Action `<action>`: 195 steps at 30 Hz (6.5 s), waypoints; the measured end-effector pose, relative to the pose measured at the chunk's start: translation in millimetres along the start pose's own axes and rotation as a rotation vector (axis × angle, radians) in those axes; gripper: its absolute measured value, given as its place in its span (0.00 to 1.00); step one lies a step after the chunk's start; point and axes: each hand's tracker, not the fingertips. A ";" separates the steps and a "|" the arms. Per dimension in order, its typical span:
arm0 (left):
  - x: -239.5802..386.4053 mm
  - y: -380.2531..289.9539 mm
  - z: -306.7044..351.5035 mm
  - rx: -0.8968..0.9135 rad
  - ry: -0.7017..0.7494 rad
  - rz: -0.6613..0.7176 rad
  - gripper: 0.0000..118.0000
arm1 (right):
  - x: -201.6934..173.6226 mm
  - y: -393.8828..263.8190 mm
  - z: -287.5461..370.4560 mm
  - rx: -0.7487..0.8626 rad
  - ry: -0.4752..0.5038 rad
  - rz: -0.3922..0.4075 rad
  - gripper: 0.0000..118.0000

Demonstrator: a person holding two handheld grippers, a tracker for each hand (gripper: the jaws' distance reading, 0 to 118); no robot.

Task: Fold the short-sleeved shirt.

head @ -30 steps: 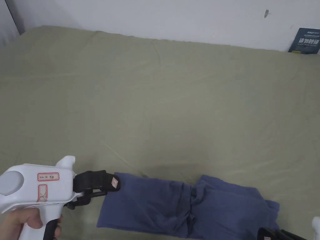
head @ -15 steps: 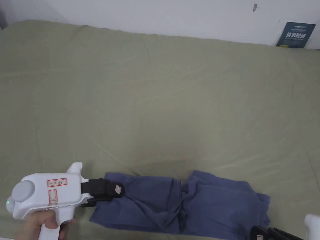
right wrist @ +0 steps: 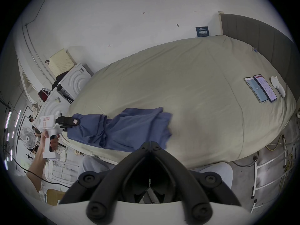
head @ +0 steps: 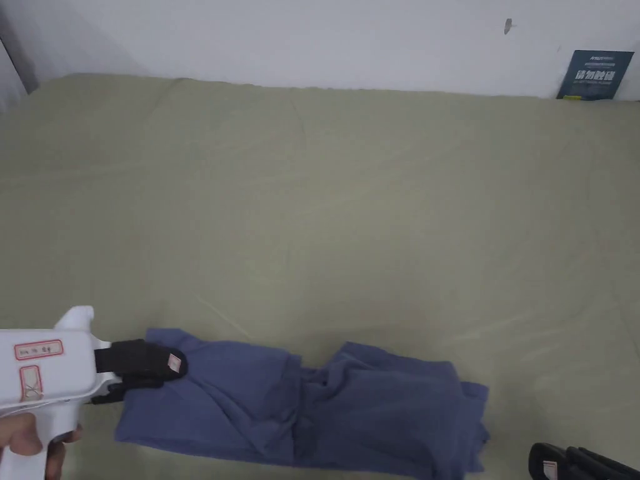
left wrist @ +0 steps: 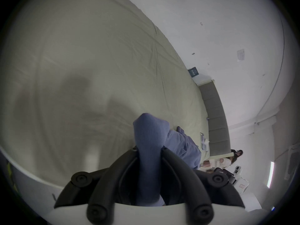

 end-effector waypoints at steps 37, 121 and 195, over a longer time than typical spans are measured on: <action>250.8 -104.1 -147.7 -0.152 0.216 -0.477 0.88 | 48.8 -14.4 25.0 0.027 -0.021 -0.094 0.00; -91.6 158.2 14.5 -0.186 0.125 -0.114 0.20 | 0.7 89.2 -133.1 -0.046 0.256 -0.085 0.00; 250.8 -112.1 1.3 0.866 0.353 -0.668 0.99 | -65.1 79.2 27.6 0.662 -0.277 0.289 1.00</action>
